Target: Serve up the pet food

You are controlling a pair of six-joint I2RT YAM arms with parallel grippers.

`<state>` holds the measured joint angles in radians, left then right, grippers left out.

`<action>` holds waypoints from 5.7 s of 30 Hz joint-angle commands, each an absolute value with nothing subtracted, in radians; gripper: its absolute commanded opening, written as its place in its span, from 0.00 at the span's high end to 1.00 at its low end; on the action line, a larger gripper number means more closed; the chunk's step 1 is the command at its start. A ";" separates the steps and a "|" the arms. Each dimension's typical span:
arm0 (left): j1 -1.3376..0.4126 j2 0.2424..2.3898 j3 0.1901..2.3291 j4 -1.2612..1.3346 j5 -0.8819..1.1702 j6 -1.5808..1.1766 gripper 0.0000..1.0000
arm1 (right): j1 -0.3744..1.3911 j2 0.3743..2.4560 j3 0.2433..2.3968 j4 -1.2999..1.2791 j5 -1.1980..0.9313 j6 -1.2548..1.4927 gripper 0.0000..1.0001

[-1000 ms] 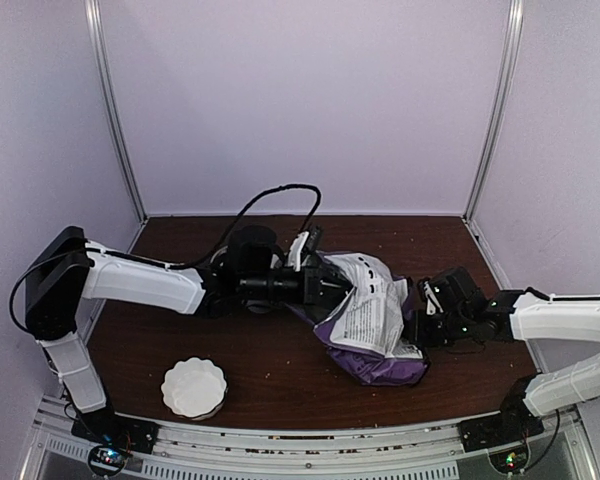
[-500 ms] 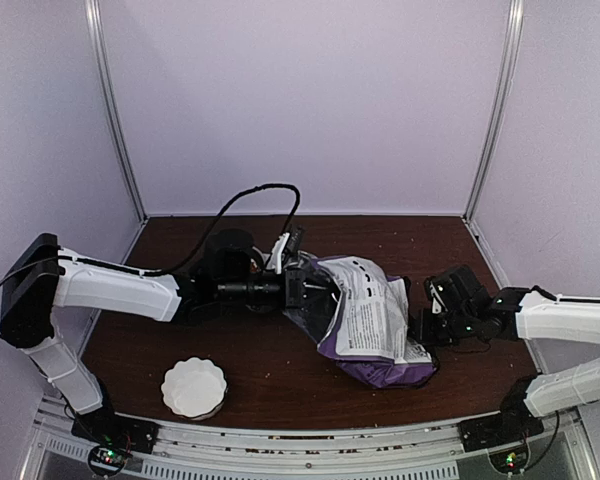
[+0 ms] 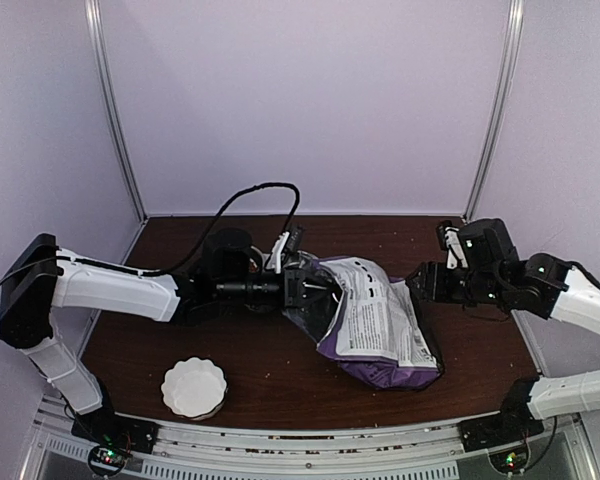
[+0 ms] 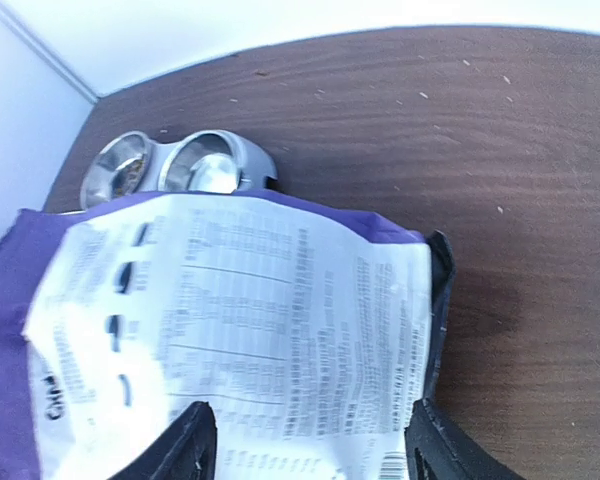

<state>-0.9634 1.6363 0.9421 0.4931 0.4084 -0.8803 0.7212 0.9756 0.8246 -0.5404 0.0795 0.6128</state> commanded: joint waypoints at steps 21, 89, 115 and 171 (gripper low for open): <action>-0.969 1.579 0.994 0.572 0.439 -0.822 1.00 | 1.141 1.286 1.180 -0.451 0.249 0.511 0.32; -0.844 1.428 0.848 0.672 0.489 -1.240 1.00 | 1.016 1.170 1.099 -0.594 0.480 0.626 1.00; -0.519 1.252 0.685 0.493 0.469 -1.171 1.00 | 1.005 1.153 1.089 -0.597 0.478 0.624 1.00; -0.110 1.456 0.988 -0.166 0.555 -0.609 1.00 | 0.992 1.176 1.097 -0.591 0.451 0.614 1.00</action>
